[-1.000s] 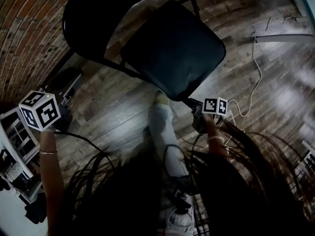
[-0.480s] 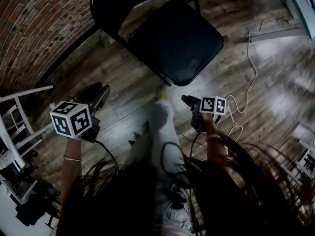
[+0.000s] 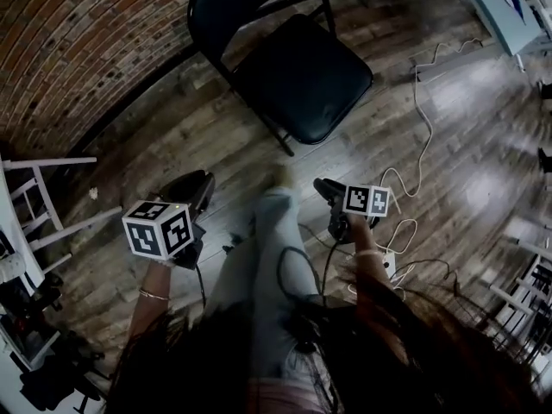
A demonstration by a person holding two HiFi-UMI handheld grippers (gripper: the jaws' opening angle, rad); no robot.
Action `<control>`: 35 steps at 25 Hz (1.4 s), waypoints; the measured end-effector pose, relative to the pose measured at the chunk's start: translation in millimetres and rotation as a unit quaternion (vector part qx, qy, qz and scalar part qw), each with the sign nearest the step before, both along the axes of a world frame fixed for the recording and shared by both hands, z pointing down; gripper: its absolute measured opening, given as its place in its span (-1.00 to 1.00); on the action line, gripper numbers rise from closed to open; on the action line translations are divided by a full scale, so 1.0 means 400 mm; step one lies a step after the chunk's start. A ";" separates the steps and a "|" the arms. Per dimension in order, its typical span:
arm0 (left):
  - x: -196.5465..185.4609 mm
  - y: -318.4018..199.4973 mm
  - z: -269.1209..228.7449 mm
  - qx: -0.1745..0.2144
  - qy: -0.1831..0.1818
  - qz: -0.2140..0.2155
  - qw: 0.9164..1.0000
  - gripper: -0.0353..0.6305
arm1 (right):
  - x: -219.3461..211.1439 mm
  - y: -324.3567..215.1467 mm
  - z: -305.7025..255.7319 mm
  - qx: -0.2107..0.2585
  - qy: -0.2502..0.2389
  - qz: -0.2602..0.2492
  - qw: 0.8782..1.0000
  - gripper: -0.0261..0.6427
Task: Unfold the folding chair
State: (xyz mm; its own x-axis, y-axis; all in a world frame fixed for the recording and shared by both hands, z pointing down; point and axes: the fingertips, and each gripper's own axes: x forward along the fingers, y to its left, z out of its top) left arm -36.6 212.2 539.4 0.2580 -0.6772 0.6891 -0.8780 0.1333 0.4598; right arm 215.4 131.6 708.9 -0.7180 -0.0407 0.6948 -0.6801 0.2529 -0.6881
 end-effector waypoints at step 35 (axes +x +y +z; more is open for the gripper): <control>0.511 0.295 -0.313 0.023 -0.026 -0.062 0.997 -0.89 | 0.357 0.166 -0.491 0.211 -0.051 -0.070 0.974 -0.91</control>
State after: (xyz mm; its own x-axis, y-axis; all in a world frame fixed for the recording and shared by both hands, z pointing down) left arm 168.0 330.1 414.2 0.1349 -0.7334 0.6663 -0.8786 0.2223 0.4227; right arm 358.2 197.8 512.6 -0.8020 -0.2042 0.5614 -0.5517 0.6136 -0.5650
